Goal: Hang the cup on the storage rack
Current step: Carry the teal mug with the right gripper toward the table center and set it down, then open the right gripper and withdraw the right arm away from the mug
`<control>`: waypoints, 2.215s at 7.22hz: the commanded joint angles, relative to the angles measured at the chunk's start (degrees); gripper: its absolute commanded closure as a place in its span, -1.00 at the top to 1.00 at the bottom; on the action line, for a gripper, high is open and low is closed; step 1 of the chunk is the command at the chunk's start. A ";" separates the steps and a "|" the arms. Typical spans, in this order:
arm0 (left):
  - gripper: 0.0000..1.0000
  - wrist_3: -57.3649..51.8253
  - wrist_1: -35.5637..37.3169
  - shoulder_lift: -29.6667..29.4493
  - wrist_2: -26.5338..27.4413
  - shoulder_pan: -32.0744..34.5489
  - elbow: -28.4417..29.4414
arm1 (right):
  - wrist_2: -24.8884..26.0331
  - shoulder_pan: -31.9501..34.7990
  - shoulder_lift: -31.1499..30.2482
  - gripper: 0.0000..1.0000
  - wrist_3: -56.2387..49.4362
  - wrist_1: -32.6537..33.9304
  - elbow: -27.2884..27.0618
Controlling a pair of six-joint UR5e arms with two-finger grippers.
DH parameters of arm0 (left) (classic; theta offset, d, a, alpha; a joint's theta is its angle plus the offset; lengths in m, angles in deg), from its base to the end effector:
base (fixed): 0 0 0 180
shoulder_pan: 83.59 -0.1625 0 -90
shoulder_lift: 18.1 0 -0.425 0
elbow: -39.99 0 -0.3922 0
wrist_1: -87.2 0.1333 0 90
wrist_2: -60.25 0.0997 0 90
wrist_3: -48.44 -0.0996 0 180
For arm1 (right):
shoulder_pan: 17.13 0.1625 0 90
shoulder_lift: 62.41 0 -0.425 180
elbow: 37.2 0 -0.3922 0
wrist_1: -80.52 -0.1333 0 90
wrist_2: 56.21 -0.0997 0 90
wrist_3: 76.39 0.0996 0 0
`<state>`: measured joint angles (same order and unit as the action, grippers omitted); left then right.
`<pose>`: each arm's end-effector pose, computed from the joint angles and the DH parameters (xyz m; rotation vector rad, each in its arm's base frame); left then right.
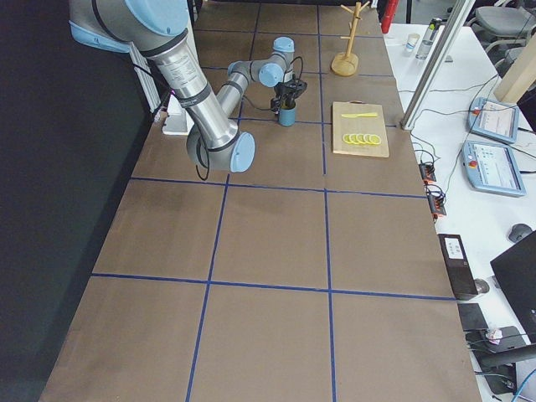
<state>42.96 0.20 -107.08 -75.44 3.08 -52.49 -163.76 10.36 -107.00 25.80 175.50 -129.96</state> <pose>-0.0339 -0.4851 0.6497 -0.0105 0.7984 0.1348 -0.5750 -0.4156 0.1696 -0.1918 -0.7897 0.5392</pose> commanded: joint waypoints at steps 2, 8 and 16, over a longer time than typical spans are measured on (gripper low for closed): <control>1.00 -0.06 -0.01 -0.05 -0.01 0.00 -0.07 | -1.25 4.92 -1.20 1.00 -10.29 9.75 -9.97; 1.00 -0.24 -1.59 -0.32 0.07 -2.81 -0.95 | -21.17 37.32 -28.66 1.00 -69.30 9.08 -15.79; 1.00 0.63 -5.53 -4.09 0.08 -3.51 -2.54 | -24.10 60.91 -63.84 1.00 -108.51 -1.91 -15.18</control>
<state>43.25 -3.01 -110.68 -75.33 -0.26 -55.49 -187.80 69.10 -165.99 -82.45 175.89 -145.22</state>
